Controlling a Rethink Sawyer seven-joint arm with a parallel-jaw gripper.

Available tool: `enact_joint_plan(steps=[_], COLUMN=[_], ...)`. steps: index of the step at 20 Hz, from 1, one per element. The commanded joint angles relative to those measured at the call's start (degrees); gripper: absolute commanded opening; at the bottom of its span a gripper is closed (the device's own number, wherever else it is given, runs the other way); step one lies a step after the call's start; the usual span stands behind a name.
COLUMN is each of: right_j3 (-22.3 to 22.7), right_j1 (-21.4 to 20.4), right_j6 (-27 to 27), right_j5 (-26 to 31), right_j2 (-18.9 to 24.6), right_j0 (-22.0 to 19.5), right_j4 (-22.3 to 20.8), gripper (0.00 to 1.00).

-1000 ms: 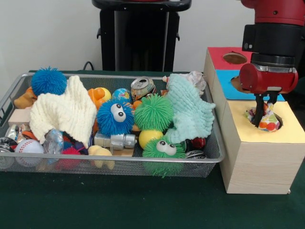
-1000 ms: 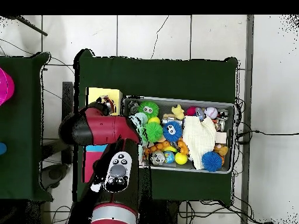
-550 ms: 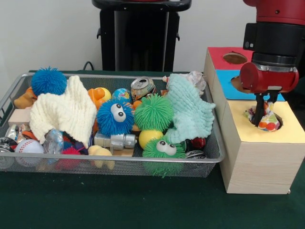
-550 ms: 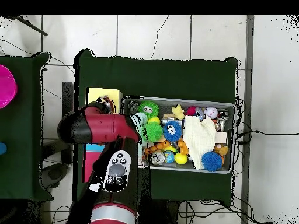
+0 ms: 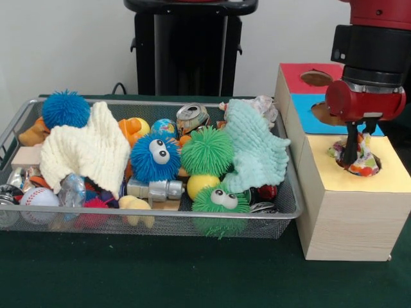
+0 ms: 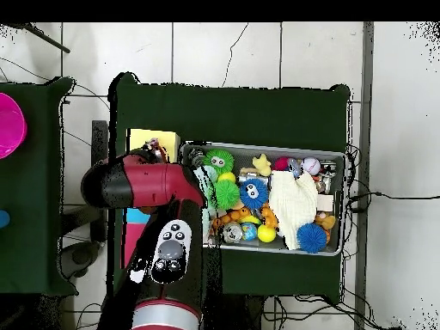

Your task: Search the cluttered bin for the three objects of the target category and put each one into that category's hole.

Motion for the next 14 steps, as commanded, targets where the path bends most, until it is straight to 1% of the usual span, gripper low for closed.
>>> enact_joint_plan(steps=[1,4,5,7,14], right_j3=[1.21,3.23,3.42,2.37,2.69], right_j1=[0.79,-0.12,-0.20,0.29,-1.08], right_j6=[6.05,6.17,6.32,6.27,6.53], right_j5=[9.14,5.24,5.24,7.33,8.99], right_j2=[0.60,2.42,2.53,1.95,1.79], right_j0=[-1.69,-2.98,-3.13,-2.58,-2.40], right_j4=[-2.54,-2.28,-2.13,-2.09,-1.75], gripper=[1.00,1.00,1.00,1.00,1.00])
